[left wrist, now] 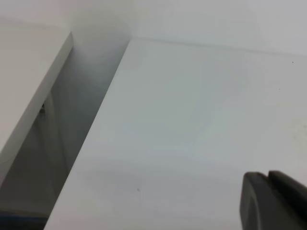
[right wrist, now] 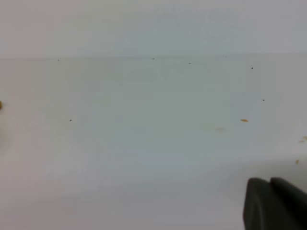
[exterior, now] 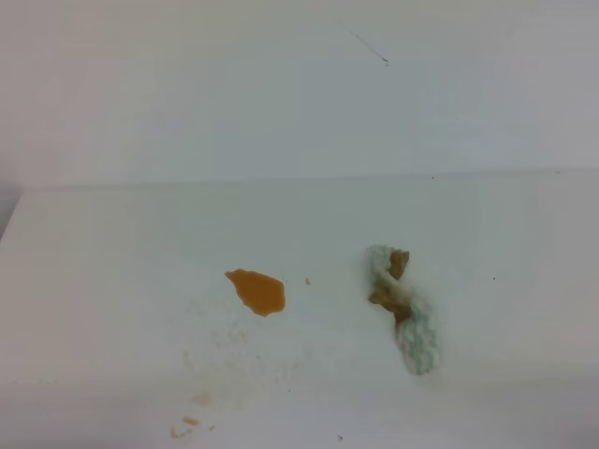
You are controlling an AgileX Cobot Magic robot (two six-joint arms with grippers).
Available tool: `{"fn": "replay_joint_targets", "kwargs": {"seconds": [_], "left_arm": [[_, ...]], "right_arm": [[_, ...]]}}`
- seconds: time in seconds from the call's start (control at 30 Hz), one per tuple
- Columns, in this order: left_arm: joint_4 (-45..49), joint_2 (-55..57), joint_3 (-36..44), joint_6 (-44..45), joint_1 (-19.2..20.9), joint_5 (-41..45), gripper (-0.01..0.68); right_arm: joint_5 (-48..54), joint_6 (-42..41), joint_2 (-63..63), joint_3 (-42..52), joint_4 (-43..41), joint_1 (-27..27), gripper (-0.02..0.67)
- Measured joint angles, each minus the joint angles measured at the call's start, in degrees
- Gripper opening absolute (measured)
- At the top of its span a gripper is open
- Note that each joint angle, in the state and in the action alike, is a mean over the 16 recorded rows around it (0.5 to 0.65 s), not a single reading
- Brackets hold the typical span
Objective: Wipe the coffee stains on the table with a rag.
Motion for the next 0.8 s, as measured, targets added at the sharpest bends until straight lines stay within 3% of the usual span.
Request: {"fn": "replay_joint_targets", "kwargs": {"seconds": [0.8], "left_arm": [[0.0, 0.0, 0.0, 0.0, 0.0, 0.0, -0.003]], "right_arm": [[0.0, 0.0, 0.0, 0.0, 0.0, 0.0, 0.011]]}}
